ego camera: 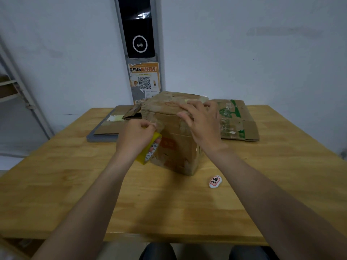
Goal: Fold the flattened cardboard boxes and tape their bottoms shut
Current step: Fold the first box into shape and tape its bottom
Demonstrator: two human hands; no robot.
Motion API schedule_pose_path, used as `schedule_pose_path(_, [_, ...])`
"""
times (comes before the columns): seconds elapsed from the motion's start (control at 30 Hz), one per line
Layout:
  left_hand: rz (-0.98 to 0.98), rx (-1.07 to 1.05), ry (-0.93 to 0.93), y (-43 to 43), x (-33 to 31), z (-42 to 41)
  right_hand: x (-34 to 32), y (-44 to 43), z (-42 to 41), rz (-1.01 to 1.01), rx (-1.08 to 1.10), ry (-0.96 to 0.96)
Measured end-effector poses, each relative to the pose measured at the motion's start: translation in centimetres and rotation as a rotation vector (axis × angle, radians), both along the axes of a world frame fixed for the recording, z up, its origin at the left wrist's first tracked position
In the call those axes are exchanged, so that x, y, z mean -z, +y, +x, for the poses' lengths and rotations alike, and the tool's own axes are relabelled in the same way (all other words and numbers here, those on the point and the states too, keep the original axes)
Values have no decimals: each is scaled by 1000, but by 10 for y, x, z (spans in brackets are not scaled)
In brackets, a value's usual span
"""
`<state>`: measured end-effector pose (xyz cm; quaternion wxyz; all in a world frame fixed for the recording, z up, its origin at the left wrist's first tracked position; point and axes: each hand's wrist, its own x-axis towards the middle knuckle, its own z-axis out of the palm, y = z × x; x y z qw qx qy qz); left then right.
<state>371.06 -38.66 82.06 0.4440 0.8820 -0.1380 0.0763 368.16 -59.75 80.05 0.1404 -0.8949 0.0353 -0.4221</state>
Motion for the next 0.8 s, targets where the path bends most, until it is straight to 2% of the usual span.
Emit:
schedule_pose_path(0.07, [-67,-20,-5,0,1,2,5,0,1,-21,13,-50])
schedule_pose_path(0.17, [-275,9,55,-5,2,2,8,-1,0,-41,12,-65])
schedule_pose_path(0.33, [-558,11,121,-21,4,-8,10,-2,-4,-67,11,-2])
schedule_pose_path(0.47, [-610,-18,194,-33,5,-13,-2,-9,-5,-97,-89,26])
schedule_pose_path(0.53, [-592,-34,206,-37,6,-13,-18,-22,4,52,-138,-24])
schedule_pose_path(0.6, [-588,-60,219,-40,6,-11,-38,-37,22,160,-46,-45])
schedule_pose_path(0.67, [-543,-102,215,-44,5,-9,-55,-51,41,218,51,157])
schedule_pose_path(0.73, [-513,-141,214,-47,5,-7,-64,-60,53,363,11,434])
schedule_pose_path(0.8, [-520,-155,212,-47,7,-3,-67,-60,56,471,-70,581])
